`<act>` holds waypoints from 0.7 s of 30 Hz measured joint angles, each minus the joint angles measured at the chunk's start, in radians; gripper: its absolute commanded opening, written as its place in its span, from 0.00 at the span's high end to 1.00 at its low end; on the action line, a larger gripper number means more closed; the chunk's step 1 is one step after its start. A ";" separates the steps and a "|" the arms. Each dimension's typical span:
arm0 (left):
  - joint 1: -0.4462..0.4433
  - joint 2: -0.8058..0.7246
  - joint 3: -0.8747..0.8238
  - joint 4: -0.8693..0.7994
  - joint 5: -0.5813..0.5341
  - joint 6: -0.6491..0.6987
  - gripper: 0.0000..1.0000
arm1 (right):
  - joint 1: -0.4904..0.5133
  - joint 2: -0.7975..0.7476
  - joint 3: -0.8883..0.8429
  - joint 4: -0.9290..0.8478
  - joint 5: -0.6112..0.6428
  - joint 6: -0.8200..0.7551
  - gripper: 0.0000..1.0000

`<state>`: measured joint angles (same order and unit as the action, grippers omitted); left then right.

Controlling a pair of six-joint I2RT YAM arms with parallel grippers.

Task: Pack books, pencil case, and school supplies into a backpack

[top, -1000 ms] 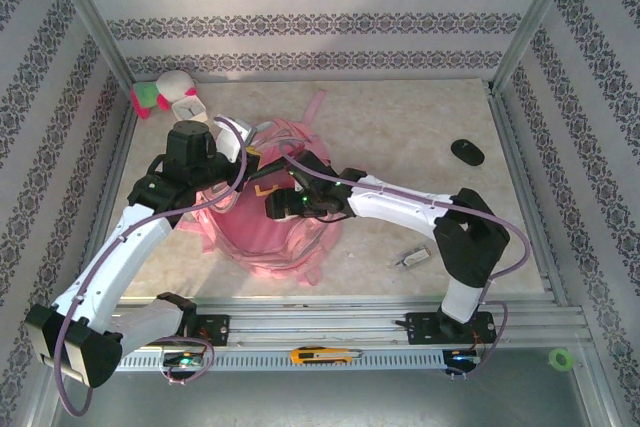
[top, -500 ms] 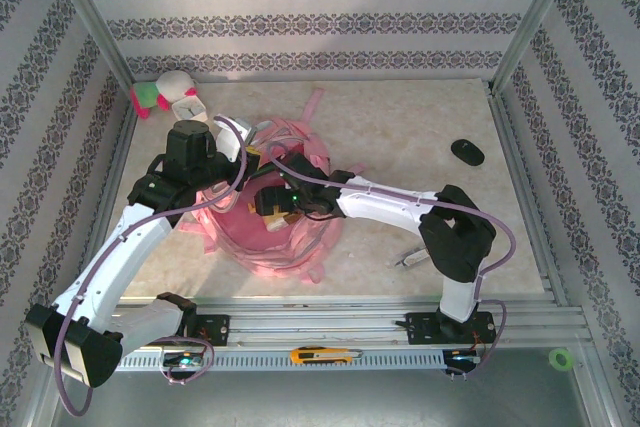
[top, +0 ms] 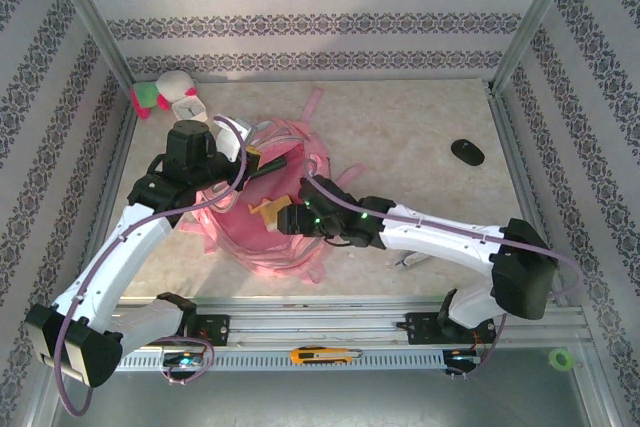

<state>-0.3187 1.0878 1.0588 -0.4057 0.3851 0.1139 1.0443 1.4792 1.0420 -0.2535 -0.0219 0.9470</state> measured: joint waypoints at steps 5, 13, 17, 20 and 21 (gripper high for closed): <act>0.000 0.000 0.000 0.000 0.001 -0.004 1.00 | 0.034 0.089 -0.011 0.090 -0.001 0.056 0.57; 0.000 0.000 0.000 0.000 0.005 -0.008 1.00 | 0.013 0.239 -0.008 0.227 0.027 0.076 0.63; 0.000 0.000 0.000 0.000 0.007 -0.011 1.00 | -0.022 0.282 0.024 0.270 0.036 0.051 0.63; 0.000 0.000 0.000 0.000 0.007 -0.010 1.00 | -0.048 0.312 0.060 0.299 0.037 0.026 0.63; 0.000 0.000 0.000 0.000 0.008 -0.010 1.00 | -0.056 0.323 0.070 0.312 0.036 0.021 0.63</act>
<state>-0.3187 1.0878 1.0588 -0.4053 0.3927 0.1036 0.9882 1.8027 1.1122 0.0586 0.0139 0.9676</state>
